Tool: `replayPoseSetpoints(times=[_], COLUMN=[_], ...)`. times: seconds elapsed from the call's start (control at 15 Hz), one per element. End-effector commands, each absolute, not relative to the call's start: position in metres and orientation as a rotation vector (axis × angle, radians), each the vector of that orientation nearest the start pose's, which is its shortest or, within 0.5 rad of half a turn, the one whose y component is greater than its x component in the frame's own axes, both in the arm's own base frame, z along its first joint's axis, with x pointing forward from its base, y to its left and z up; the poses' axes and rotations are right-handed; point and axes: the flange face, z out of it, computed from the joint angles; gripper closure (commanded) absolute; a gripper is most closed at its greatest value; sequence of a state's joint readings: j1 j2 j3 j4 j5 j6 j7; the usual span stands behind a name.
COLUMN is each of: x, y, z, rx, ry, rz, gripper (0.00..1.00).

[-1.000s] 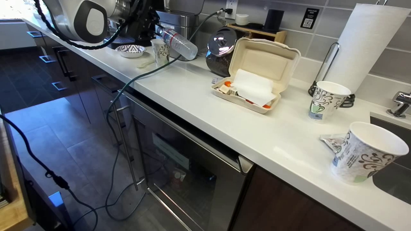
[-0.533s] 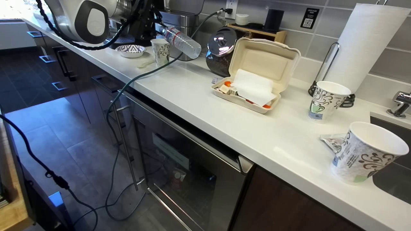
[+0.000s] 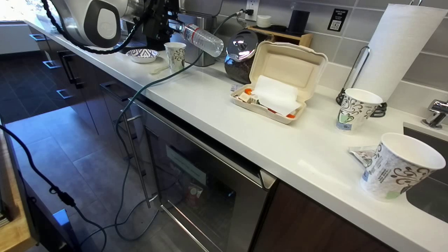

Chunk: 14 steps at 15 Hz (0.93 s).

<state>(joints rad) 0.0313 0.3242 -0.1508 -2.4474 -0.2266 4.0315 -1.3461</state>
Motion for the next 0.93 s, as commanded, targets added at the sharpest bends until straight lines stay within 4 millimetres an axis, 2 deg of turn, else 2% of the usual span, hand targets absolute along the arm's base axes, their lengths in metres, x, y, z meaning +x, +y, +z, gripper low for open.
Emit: replayPoseSetpoints(times=[0.0, 0.13, 0.2, 0.4, 0.47, 0.6, 0.8, 0.87], x=[0.524, 0.522, 0.512, 0.51, 0.508, 0.508, 0.512, 0.515], y=[-0.035, -0.03, -0.008, 0.006, 0.017, 0.025, 0.024, 0.026], z=[0.332, 0.334, 0.34, 0.344, 0.345, 0.346, 0.342, 0.338], rx=[1.399, 1.381, 1.376, 1.343, 1.333, 1.322, 1.359, 1.372], ry=[1.453, 1.467, 1.474, 1.494, 1.501, 1.511, 1.519, 1.527], rz=[1.142, 1.15, 1.159, 1.19, 1.2, 1.206, 1.204, 1.22], gripper=[0.92, 0.92, 0.92, 0.92, 0.92, 0.92, 0.92, 0.69])
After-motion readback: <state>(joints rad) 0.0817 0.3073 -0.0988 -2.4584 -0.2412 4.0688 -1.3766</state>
